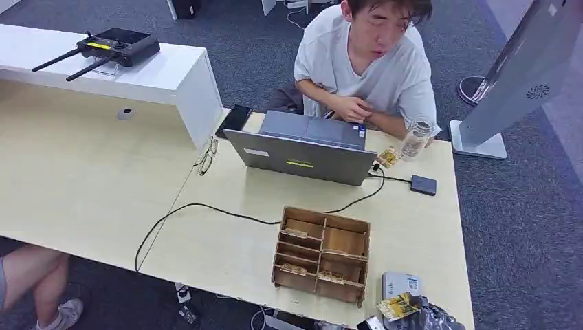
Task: Pass the card to the sensor for recognition and then transmit it.
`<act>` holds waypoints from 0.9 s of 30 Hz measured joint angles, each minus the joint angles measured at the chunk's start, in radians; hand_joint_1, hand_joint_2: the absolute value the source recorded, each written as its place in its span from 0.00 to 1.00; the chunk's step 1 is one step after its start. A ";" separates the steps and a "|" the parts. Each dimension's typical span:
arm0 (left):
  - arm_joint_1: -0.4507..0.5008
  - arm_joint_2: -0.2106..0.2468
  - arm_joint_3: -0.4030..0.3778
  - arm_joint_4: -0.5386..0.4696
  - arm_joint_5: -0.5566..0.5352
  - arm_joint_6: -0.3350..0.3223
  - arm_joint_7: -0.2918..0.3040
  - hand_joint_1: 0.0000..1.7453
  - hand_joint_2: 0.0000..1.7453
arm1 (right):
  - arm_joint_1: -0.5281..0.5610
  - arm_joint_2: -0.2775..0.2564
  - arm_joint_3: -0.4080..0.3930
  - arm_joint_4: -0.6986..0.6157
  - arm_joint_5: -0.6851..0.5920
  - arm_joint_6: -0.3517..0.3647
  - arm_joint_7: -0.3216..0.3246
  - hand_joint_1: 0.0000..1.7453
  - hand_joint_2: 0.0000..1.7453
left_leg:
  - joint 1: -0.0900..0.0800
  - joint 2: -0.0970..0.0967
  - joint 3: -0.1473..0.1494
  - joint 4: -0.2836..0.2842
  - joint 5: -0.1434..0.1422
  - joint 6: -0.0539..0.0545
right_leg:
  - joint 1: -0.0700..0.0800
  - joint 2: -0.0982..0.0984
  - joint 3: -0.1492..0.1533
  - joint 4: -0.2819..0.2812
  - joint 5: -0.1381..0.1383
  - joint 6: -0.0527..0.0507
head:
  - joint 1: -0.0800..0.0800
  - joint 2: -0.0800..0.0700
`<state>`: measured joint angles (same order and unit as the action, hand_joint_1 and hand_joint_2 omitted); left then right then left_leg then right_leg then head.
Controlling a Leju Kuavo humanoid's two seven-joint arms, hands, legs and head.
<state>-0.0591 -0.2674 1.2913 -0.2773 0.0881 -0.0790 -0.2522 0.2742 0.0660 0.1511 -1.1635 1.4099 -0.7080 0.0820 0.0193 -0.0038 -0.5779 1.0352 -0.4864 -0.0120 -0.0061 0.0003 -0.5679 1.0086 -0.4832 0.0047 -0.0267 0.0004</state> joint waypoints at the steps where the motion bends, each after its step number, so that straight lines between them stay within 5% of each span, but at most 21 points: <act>1: 0.000 0.000 0.000 0.000 0.000 0.000 0.000 0.00 0.00 | 0.000 0.000 0.000 0.000 0.000 0.000 0.000 1.00 1.00 | 0.000 0.000 0.000 0.000 0.000 0.000 | 0.000 0.000 0.000 0.000 0.000 0.000 | 0.000 0.000; 7: 0.000 0.000 0.000 0.000 0.001 -0.002 0.000 0.00 0.00 | 0.006 0.000 -0.006 -0.031 -0.029 0.000 -0.065 1.00 1.00 | 0.000 0.000 0.000 0.000 0.000 0.000 | 0.000 0.000 0.000 0.000 0.000 0.000 | 0.000 0.000; 15: 0.000 0.001 0.000 0.000 0.001 -0.006 -0.002 0.00 0.00 | -0.016 -0.003 -0.038 -0.133 -0.203 0.000 -0.272 1.00 1.00 | 0.000 0.000 -0.001 0.000 0.000 0.000 | 0.000 0.000 -0.001 0.000 0.000 0.000 | 0.000 0.000; 27: -0.002 0.002 0.000 0.000 -0.001 -0.013 -0.013 0.00 0.00 | -0.077 -0.026 0.000 -0.310 -0.349 0.001 -0.313 1.00 1.00 | 0.000 0.000 -0.001 0.000 0.000 0.000 | 0.000 0.000 -0.001 0.000 0.000 0.000 | 0.000 0.000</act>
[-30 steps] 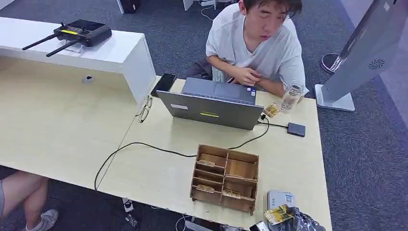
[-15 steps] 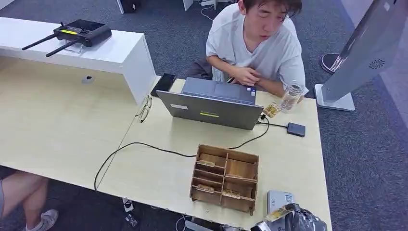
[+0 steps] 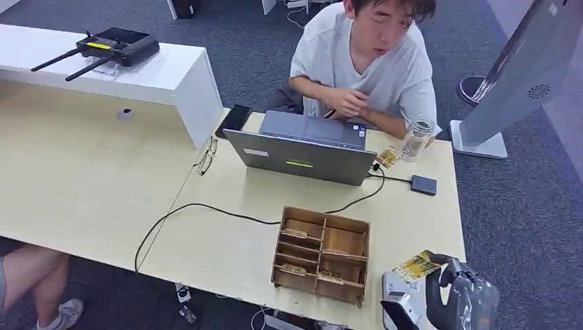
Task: Pass the card to the sensor for recognition and then transmit it.
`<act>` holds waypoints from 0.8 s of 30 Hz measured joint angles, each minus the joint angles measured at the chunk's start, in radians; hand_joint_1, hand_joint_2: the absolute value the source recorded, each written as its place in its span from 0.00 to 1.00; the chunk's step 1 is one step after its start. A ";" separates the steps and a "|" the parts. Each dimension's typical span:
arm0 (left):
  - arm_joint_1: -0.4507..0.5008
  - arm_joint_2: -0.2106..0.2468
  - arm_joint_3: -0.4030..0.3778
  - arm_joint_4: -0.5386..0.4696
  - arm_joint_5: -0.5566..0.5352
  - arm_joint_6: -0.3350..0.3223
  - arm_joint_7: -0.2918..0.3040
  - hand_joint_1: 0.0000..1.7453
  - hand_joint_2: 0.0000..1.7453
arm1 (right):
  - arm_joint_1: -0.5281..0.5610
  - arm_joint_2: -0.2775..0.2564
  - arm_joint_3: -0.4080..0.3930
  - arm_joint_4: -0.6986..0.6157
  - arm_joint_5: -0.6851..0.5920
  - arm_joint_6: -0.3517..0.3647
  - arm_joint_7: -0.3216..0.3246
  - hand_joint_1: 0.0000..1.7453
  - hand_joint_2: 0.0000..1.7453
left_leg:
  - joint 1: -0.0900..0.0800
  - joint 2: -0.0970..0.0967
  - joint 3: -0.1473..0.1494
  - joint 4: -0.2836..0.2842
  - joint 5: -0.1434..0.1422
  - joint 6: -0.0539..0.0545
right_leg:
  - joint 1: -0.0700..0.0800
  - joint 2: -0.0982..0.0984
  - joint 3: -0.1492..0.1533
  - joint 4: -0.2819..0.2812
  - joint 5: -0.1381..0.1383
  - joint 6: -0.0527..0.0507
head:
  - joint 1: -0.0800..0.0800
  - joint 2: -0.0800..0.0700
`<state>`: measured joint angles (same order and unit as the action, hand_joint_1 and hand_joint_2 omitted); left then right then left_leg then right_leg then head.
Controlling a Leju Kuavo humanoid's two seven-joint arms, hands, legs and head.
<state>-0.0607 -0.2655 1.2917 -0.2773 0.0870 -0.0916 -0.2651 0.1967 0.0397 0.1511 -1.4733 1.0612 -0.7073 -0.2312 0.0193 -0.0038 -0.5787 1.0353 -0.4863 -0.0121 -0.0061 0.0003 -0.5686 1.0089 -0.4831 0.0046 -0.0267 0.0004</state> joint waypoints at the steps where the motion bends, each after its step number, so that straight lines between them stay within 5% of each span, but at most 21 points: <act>1: 0.000 0.000 0.000 0.000 0.000 -0.001 0.000 0.00 0.00 | -0.005 -0.004 0.009 -0.015 -0.010 0.000 -0.002 1.00 1.00 | 0.000 0.000 0.000 0.000 0.000 0.000 | 0.000 0.000 0.000 0.000 0.000 0.000 | 0.000 0.000; 24: -0.006 0.009 -0.012 0.001 -0.018 -0.021 0.002 0.00 0.00 | -0.169 -0.080 0.223 -0.159 -0.077 0.003 0.023 1.00 1.00 | 0.000 0.000 0.000 0.000 0.000 0.000 | 0.000 0.000 0.000 0.000 0.000 0.000 | 0.000 0.000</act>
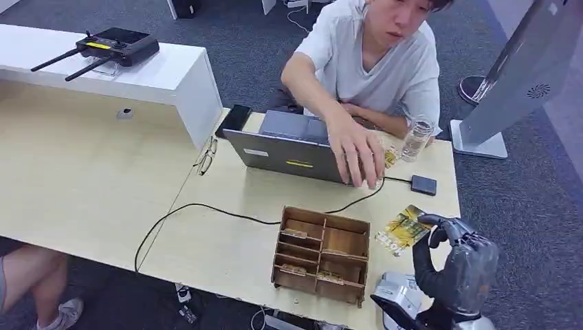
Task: Pass the card to the sensor for recognition and then transmit it.
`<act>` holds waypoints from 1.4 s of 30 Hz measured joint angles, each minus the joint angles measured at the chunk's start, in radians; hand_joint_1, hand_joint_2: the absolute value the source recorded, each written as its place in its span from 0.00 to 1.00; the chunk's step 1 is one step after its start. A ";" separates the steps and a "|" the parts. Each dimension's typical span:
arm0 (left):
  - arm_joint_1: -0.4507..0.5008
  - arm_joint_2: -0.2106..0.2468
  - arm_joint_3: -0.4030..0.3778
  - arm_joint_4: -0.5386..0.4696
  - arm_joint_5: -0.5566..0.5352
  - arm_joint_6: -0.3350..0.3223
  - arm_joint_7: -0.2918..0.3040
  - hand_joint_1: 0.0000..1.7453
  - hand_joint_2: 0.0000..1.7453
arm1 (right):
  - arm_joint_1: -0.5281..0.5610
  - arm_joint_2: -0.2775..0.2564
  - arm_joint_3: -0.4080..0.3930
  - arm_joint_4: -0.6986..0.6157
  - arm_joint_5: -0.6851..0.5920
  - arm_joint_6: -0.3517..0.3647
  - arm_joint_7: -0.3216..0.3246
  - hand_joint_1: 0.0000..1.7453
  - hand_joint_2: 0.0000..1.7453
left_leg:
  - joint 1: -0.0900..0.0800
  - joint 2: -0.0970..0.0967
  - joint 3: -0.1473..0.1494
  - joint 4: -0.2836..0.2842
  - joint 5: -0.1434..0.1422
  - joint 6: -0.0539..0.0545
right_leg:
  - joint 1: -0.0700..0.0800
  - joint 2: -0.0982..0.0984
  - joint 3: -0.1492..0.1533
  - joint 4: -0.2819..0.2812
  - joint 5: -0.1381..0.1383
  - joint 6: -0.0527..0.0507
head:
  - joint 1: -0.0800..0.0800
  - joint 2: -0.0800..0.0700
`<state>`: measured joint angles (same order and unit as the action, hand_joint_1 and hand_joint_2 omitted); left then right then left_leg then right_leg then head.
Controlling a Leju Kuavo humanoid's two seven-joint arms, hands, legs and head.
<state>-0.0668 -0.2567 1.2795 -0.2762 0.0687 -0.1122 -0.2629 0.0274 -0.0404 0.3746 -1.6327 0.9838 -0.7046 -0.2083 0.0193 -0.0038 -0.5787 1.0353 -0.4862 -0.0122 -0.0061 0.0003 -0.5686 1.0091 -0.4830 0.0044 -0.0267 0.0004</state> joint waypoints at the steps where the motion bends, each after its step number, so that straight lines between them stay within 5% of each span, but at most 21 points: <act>1: 0.000 0.000 0.000 0.000 0.000 -0.002 0.001 0.00 0.00 | -0.004 -0.001 0.005 0.000 0.000 0.000 0.002 1.00 1.00 | 0.000 0.000 0.000 0.000 0.000 0.000 | 0.000 0.000 0.000 0.000 0.000 0.000 | 0.000 0.000; 19: -0.002 0.010 -0.017 0.002 -0.017 -0.007 0.019 0.00 0.00 | -0.110 -0.005 0.063 0.026 0.023 0.000 0.062 1.00 1.00 | 0.000 0.000 0.000 0.000 0.000 0.000 | 0.000 0.000 0.000 0.000 0.000 0.000 | 0.000 0.000; 20: -0.002 0.011 -0.019 0.002 -0.017 -0.007 0.019 0.00 0.00 | -0.115 -0.006 0.066 0.030 0.023 0.000 0.062 0.26 1.00 | 0.000 0.000 0.000 0.000 0.000 0.000 | 0.000 0.000 0.000 0.000 0.000 0.000 | 0.000 0.000; 21: -0.002 0.012 -0.019 0.002 -0.018 -0.007 0.019 0.00 0.00 | -0.117 -0.006 0.068 0.032 0.023 0.002 0.062 0.00 1.00 | 0.000 0.000 0.000 0.000 0.000 0.000 | 0.000 0.000 0.000 0.000 0.000 0.000 | 0.000 0.000; 42: -0.002 0.016 -0.026 0.004 -0.010 -0.013 0.027 0.00 0.00 | -0.148 -0.010 0.149 0.031 -0.004 0.032 0.076 0.00 1.00 | 0.000 0.000 0.000 0.000 0.000 0.000 | 0.000 0.000 0.000 0.000 0.000 0.000 | 0.000 0.000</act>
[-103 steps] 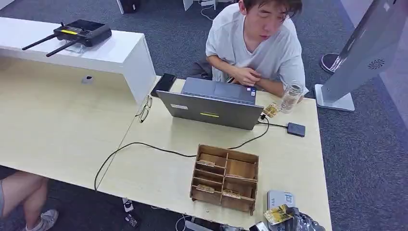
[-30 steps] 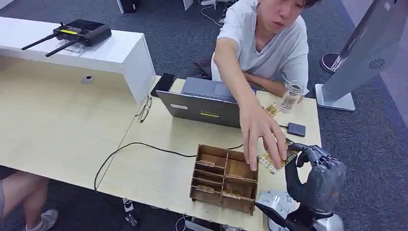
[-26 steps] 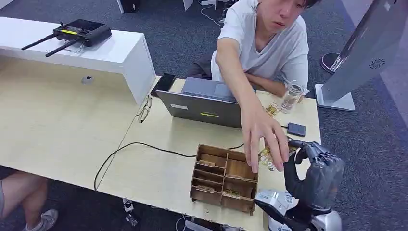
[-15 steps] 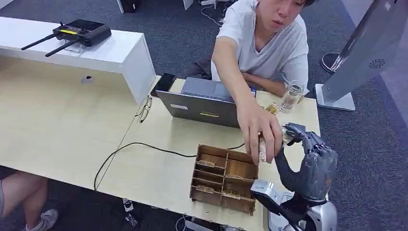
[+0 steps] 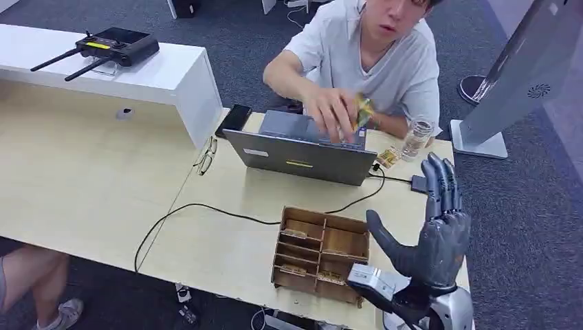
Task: Pass the card to the sensor for recognition and then transmit it.
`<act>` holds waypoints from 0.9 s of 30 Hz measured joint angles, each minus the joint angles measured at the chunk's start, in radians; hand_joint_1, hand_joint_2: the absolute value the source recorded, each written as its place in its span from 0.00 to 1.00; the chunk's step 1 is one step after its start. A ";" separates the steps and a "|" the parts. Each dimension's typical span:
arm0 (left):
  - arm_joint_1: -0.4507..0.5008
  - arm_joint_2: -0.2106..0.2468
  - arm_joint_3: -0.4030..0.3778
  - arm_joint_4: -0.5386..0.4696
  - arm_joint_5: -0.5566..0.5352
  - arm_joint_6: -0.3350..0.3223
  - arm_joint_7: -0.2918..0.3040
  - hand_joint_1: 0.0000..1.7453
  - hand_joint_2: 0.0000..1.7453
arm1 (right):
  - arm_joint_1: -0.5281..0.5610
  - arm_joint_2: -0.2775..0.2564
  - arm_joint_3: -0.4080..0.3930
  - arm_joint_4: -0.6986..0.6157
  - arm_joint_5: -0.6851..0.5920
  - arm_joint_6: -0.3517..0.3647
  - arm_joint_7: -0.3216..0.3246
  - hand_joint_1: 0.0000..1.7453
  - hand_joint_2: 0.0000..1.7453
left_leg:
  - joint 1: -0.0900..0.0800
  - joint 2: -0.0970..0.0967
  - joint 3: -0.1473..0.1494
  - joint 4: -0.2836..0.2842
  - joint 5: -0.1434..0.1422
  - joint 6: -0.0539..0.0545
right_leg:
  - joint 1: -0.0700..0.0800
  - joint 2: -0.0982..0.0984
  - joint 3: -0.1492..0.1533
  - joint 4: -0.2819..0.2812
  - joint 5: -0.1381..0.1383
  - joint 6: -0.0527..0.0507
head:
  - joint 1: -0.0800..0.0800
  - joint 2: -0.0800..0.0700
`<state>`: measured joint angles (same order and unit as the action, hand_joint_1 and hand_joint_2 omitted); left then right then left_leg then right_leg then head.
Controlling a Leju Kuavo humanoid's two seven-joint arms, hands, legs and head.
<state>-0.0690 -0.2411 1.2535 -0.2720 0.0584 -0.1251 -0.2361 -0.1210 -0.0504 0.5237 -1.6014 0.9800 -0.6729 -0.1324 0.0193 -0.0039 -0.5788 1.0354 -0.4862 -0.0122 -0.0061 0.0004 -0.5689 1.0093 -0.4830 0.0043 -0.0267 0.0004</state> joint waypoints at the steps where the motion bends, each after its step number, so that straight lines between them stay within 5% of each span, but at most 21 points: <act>1: 0.000 0.000 0.000 0.000 0.001 0.000 0.000 0.00 0.00 | 0.001 -0.001 0.005 -0.004 -0.003 0.000 -0.002 0.00 1.00 | 0.000 0.000 0.000 0.000 0.000 0.000 | 0.000 0.000 0.000 0.000 0.000 0.000 | 0.000 0.000; 27: 0.002 -0.001 0.000 0.000 0.012 0.011 -0.014 0.00 0.00 | 0.088 0.000 0.150 -0.015 -0.053 0.077 -0.026 0.00 1.00 | 0.000 0.000 -0.001 0.000 0.000 0.000 | 0.000 0.000 0.000 0.000 0.000 0.000 | 0.000 0.000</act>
<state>-0.0669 -0.2422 1.2535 -0.2720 0.0702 -0.1141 -0.2506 -0.0334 -0.0507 0.6737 -1.6163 0.9274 -0.5962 -0.1583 0.0194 -0.0042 -0.5793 1.0353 -0.4863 -0.0122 -0.0061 0.0002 -0.5693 1.0093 -0.4833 0.0044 -0.0267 0.0004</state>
